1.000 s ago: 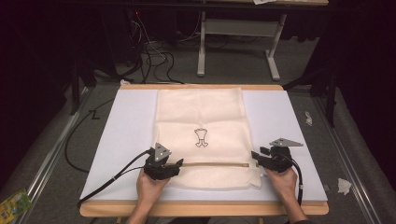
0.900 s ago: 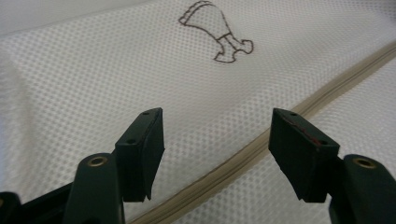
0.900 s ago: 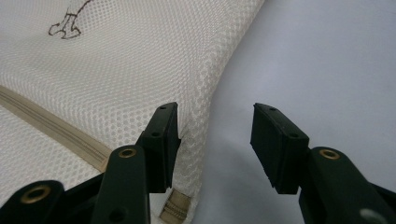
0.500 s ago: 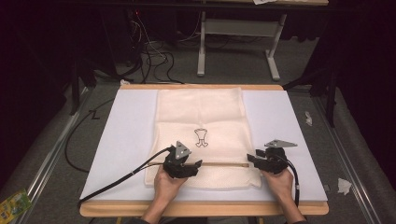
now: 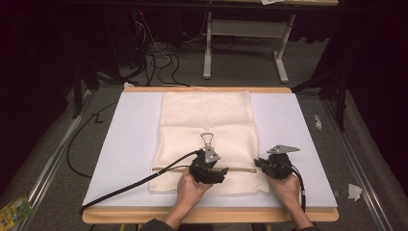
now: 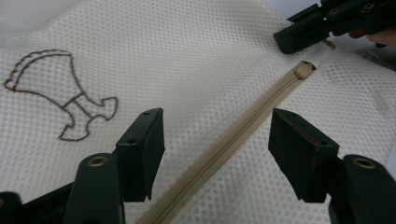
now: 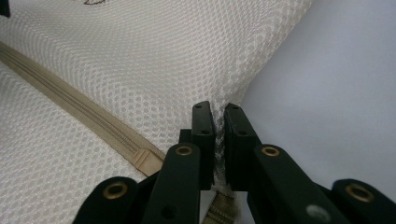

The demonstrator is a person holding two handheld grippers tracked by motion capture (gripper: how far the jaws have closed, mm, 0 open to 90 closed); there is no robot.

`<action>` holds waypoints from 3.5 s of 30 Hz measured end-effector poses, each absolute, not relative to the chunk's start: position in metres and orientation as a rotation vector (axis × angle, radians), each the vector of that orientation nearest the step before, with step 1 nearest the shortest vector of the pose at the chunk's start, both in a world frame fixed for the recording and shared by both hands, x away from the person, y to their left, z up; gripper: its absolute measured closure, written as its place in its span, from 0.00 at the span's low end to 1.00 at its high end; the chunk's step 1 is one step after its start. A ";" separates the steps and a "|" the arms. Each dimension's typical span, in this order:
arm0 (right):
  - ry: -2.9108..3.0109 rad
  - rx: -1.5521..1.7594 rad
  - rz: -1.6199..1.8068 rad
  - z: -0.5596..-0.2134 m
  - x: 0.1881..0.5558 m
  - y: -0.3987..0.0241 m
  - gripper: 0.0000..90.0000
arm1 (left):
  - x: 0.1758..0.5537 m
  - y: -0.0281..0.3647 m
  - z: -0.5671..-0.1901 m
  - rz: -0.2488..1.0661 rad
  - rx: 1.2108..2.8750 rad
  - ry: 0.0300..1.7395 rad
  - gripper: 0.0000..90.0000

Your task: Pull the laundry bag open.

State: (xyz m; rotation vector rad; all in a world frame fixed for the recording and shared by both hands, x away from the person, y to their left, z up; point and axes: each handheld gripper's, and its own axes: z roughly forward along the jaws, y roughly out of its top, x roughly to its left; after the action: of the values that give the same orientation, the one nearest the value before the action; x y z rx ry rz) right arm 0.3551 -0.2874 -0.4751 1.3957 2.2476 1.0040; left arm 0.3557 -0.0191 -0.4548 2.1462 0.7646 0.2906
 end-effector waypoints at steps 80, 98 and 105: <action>2.208 1.367 1.213 -0.451 0.350 -0.296 0.97 | 0.358 -0.104 -0.470 0.014 2.079 0.669 0.96; 2.208 1.367 1.210 -0.454 0.349 -0.300 0.97 | 0.358 -0.101 -0.467 0.024 2.102 0.653 0.96; 2.223 1.354 1.189 -0.455 0.348 -0.299 0.97 | 0.357 -0.100 -0.466 0.031 2.118 0.643 0.96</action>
State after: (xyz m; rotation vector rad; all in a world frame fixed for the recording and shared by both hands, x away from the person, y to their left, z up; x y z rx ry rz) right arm 0.3482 -0.2991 -0.4547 1.3543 2.2230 1.1887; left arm 0.3572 -0.0999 -0.4665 2.1183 0.6431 0.0306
